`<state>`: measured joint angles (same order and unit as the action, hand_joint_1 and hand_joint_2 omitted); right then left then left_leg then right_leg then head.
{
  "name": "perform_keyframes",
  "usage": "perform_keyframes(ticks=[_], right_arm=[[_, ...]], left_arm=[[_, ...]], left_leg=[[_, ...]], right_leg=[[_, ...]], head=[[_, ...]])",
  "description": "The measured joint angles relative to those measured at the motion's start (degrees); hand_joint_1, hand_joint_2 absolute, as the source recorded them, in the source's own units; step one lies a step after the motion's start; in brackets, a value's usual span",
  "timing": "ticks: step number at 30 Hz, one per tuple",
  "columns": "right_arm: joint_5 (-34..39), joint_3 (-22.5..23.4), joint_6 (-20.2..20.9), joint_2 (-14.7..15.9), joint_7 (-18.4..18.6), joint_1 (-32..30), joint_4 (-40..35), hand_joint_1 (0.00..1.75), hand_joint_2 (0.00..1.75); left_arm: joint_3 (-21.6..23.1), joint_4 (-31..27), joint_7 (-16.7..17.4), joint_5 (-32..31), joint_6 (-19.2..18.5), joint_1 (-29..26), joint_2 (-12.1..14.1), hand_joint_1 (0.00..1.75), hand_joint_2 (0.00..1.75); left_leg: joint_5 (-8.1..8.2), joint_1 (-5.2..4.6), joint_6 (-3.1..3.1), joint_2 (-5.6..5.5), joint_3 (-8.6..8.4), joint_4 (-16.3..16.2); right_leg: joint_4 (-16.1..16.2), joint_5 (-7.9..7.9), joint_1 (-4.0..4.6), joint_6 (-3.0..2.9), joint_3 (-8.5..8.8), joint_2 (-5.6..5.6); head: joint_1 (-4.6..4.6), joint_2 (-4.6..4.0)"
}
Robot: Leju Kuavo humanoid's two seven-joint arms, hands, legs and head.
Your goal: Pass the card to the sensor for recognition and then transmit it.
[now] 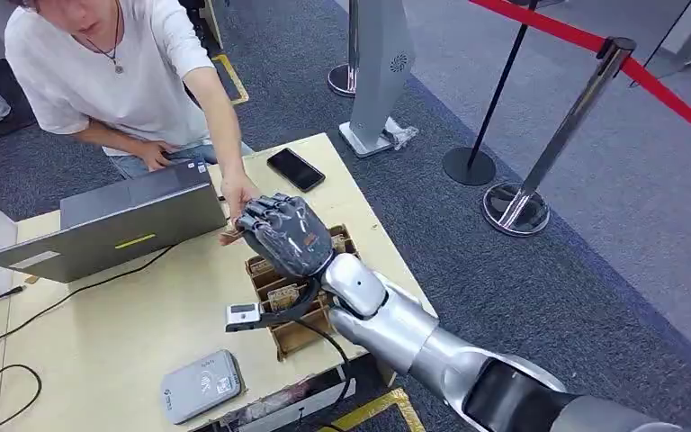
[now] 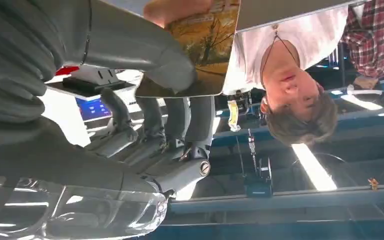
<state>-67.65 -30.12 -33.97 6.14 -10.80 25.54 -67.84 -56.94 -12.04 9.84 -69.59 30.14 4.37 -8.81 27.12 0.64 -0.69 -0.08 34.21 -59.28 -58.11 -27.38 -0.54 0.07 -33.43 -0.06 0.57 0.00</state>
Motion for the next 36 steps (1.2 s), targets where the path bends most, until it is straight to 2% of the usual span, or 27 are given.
perform_keyframes(ticks=[1, 2, 7, 8, 10, 13, 36], right_arm=[[0.0, -0.04, 0.0, 0.07, 0.02, 0.0, -0.07, 1.48, 1.75], [0.0, -0.07, 0.02, 0.13, 0.02, 0.0, -0.11, 1.54, 1.75], [0.0, -0.09, 0.17, 0.31, 0.13, 0.0, -0.13, 1.52, 1.75], [0.0, -0.09, 0.18, 0.35, 0.2, 0.0, -0.13, 1.54, 1.75], [0.0, -0.09, 0.17, 0.42, 0.41, 0.0, -0.22, 1.69, 1.75], [-0.04, -0.11, 0.15, 0.44, 0.61, -0.01, -0.28, 1.75, 1.75], [-1.05, -0.92, -0.09, 0.44, 0.66, 0.17, -4.15, 1.75, 1.75]], left_arm=[[0.0, 0.0, 0.0, -0.02, 0.02, 0.0, 0.0, 0.0, 0.0], [0.0, 0.0, 0.0, -0.02, 0.0, 0.0, 0.0, 0.0, 0.0], [0.0, 0.0, 0.0, -0.09, 0.0, 0.0, 0.0, 0.0, 0.0], [0.0, 0.0, 0.0, -0.17, 0.0, 0.0, 0.0, 0.0, 0.0], [0.0, 0.0, 0.0, -0.2, 0.0, 0.0, 0.0, 0.0, 0.0], [-0.02, 0.0, 0.0, -0.22, -0.02, 0.0, 0.0, 0.0, 0.0], [-0.02, 0.0, 0.02, -0.09, -0.06, -0.02, 0.02, 0.0, 0.0]], left_leg=[[0.0, 0.0, 0.0, 0.0, 0.0, 0.0], [0.0, 0.0, 0.0, 0.0, 0.0, 0.0], [0.0, 0.0, 0.0, 0.0, 0.0, 0.0], [0.0, 0.0, 0.0, 0.0, 0.0, 0.0], [0.0, 0.0, 0.0, 0.0, 0.0, 0.0], [0.0, 0.0, 0.0, 0.0, 0.0, 0.0], [0.0, 0.0, 0.0, 0.0, 0.01, 0.0]], right_leg=[[0.0, 0.0, 0.0, 0.0, 0.0, 0.0], [0.0, 0.0, 0.0, 0.0, 0.0, 0.0], [0.0, 0.0, 0.0, 0.0, 0.0, 0.0], [0.0, 0.0, 0.0, 0.0, 0.0, 0.0], [0.0, 0.0, 0.0, 0.0, 0.0, 0.0], [0.0, 0.0, 0.0, 0.0, 0.0, 0.0], [0.0, 0.0, 0.0, 0.0, 0.0, 0.0]], head=[[0.0, 0.0], [0.0, 0.0], [0.0, 0.0], [0.0, 0.0], [0.0, 0.0], [0.0, 0.0], [0.0, 0.0]])
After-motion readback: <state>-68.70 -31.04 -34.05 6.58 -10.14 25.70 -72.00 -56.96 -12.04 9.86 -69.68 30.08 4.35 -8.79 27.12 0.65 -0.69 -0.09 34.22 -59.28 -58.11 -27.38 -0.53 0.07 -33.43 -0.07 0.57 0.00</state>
